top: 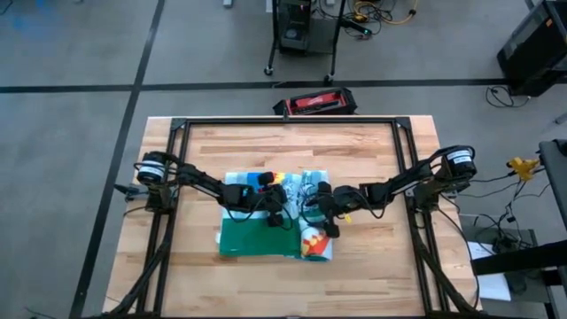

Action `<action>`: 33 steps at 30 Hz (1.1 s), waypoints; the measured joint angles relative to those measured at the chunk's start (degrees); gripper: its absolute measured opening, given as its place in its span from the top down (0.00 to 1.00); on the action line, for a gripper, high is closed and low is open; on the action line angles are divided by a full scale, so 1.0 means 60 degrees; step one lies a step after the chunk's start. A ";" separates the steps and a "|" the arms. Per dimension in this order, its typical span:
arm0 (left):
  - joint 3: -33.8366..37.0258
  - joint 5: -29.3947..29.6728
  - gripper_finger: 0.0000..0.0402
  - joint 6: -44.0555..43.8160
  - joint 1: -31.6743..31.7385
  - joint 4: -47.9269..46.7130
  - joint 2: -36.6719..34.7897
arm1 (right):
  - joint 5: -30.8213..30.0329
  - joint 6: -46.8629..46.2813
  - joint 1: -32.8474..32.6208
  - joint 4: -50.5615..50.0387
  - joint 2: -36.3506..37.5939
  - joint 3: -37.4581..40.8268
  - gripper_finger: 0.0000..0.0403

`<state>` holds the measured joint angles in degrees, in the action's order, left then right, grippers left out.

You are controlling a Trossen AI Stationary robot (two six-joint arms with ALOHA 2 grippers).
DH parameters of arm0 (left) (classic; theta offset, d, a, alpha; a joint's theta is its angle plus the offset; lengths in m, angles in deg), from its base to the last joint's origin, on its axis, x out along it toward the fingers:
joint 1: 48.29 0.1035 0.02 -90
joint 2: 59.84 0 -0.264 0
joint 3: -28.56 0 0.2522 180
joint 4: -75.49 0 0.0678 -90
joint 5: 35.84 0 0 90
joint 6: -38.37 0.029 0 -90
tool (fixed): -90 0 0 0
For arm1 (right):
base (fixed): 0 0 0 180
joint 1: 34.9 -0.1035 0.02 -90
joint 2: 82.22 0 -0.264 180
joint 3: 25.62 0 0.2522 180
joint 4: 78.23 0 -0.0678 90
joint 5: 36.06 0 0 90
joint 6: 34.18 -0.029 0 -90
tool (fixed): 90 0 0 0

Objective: Roll towel
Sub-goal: Roll the green towel

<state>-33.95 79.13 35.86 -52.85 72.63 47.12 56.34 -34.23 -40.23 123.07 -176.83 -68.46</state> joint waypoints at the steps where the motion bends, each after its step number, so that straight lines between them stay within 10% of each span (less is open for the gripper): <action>1: 0.0007 0.0000 0.70 0.0014 -0.0024 -0.0123 -0.0107 | -0.0015 -0.0008 0.0000 0.0001 0.0000 0.0000 0.22; 12: -0.0150 -0.2210 0.70 0.1157 -0.0270 0.3116 -0.0585 | -0.0350 -0.0078 0.0004 0.0038 0.0000 -0.0037 0.22; 33: -0.0167 -0.2513 0.58 0.0362 -0.0276 0.4337 0.1150 | -0.1994 0.0122 -0.0497 -0.1797 0.1509 -0.0032 0.22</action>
<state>-34.95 64.05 38.03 -54.51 98.65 54.02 44.38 -33.50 -43.21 112.28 -167.78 -68.65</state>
